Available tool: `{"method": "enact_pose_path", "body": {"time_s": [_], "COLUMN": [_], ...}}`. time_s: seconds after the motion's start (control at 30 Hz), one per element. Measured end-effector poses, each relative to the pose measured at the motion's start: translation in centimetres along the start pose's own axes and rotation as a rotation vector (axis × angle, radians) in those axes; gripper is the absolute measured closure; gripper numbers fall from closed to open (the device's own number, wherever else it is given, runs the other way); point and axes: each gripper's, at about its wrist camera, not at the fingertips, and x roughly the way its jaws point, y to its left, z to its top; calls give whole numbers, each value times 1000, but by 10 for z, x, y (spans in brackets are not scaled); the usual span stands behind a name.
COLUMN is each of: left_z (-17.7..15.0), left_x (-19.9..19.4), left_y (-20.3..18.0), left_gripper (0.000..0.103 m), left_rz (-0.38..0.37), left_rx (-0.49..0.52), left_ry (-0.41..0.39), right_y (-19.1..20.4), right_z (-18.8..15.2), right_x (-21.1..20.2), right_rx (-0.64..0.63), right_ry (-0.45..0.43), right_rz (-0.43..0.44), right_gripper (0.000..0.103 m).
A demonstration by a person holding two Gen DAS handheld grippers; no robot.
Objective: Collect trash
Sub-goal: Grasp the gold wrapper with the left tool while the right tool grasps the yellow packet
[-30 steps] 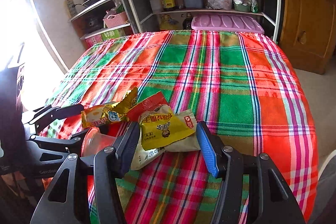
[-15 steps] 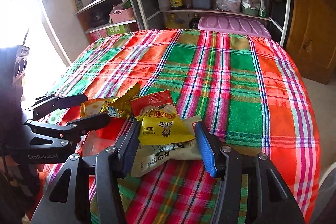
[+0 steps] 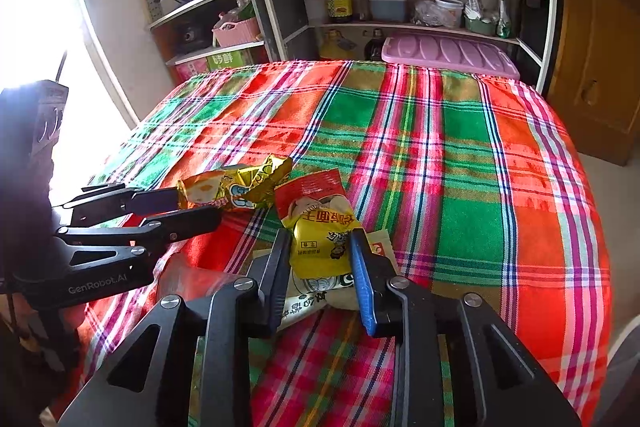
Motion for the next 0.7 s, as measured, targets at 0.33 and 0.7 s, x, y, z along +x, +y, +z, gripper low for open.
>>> {"method": "enact_pose_path", "body": {"time_s": [0.33,0.7], "left_z": [-1,1], "left_x": [-2,-11], "left_y": [5,7], "left_gripper": [88,34], "left_rz": [-7,-3], "left_rx": [-25,-23], "left_ry": [-9,-40], "right_y": [-1,-7], "right_z": [0,-1], "right_x": [-2,-6], "right_rx": [8,27], "right_ry": [-10,-22], "right_rz": [1,4], "right_gripper": [76,78]}}
